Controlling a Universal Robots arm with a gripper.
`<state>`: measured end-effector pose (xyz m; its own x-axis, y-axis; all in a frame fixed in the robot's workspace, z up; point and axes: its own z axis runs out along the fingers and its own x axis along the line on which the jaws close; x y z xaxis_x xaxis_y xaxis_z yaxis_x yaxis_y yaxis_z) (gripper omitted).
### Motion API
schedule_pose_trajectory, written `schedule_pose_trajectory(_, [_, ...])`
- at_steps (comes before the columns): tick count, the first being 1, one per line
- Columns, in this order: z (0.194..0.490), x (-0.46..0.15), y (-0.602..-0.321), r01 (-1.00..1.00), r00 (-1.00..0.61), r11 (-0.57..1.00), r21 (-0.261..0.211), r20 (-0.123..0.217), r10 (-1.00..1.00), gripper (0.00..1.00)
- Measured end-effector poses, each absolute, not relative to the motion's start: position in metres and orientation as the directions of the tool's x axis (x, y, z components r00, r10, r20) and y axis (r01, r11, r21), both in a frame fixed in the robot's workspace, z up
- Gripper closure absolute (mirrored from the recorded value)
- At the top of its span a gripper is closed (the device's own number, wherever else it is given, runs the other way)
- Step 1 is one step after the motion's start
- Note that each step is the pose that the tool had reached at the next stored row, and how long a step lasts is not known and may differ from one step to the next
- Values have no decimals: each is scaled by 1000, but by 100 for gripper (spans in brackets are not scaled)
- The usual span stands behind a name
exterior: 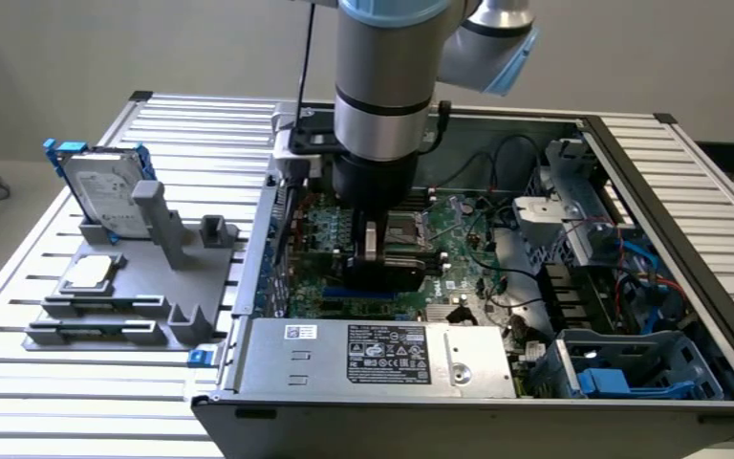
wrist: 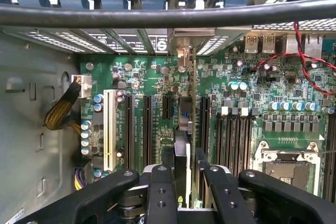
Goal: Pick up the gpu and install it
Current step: 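Insert the gpu into the slot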
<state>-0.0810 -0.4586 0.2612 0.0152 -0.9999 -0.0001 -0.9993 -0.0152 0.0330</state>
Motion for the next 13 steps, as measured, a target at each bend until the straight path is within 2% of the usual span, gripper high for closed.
schedule_pose_trajectory(13, [259,-82,-459,-999,15,-15,41,-1,-1000,74])
